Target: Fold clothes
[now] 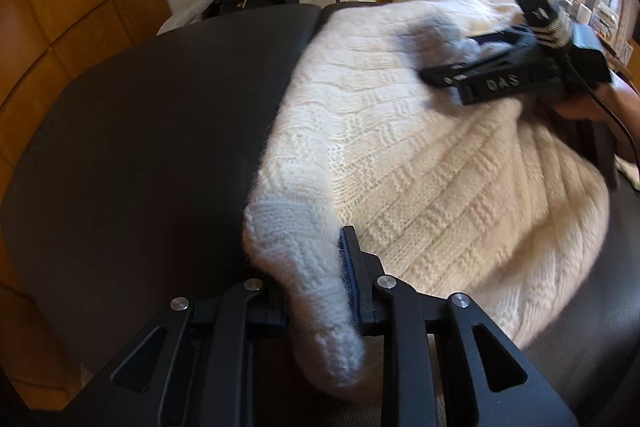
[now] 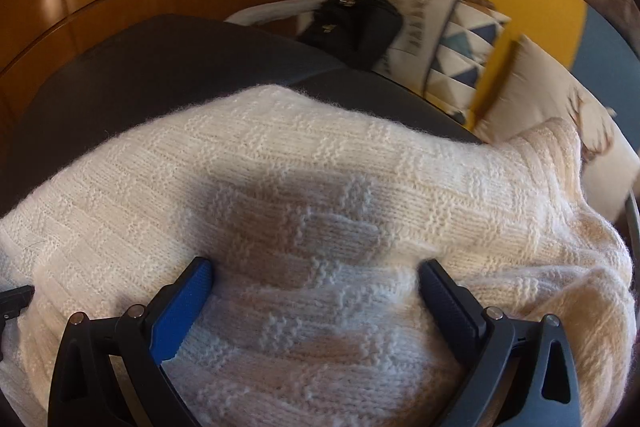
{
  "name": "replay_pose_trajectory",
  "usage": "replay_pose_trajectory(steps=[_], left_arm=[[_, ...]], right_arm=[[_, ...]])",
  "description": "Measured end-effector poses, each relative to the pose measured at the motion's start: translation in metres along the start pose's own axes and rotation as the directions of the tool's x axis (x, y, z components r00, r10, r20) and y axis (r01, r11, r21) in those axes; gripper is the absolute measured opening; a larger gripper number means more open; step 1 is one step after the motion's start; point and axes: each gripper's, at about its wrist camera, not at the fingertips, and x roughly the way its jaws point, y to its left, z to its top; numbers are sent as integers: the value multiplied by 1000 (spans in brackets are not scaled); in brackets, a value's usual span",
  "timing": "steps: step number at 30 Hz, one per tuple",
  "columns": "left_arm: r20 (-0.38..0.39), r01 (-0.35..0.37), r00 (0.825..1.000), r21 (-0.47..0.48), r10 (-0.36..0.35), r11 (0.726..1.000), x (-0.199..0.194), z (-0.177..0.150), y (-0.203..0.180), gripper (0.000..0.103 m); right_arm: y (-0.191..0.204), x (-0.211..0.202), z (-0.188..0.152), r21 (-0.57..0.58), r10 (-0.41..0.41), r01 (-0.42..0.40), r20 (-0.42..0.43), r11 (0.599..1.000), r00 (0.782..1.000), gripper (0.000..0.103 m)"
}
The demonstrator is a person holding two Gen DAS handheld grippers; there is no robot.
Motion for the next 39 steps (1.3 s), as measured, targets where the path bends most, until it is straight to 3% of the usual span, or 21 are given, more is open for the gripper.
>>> replay_pose_trajectory(steps=[8,17,20,26,29,33,36,39], left_arm=[[-24,18,1000,-1,-18,1000,-27,-26,-27,23],[-32,49,998,117,-45,992,-42,-33,-61,23],[-56,104,994,93,-99,990,-46,-25,-50,23],[35,127,991,44,-128,991,-85,-3,-6,25],[67,188,980,-14,-186,982,-101,15,21,25],[45,277,961,-83,-274,957,-108,19,47,25],[79,222,973,-73,-217,972,-119,13,62,25],[144,87,987,-63,-77,994,-118,20,64,27]], right_arm=[[26,10,16,-180,125,-124,-2,976,992,103],[47,0,15,-232,62,-67,-29,970,998,103],[50,-9,15,-191,2,-13,-61,982,998,103],[56,-45,-2,-161,-137,136,1,978,991,102],[51,-65,-7,-84,-158,160,28,984,987,102],[45,-75,-9,4,-167,167,-2,986,986,102],[44,-70,-7,42,-97,98,-27,994,995,102],[53,-55,-21,25,-137,139,-65,990,988,103]])
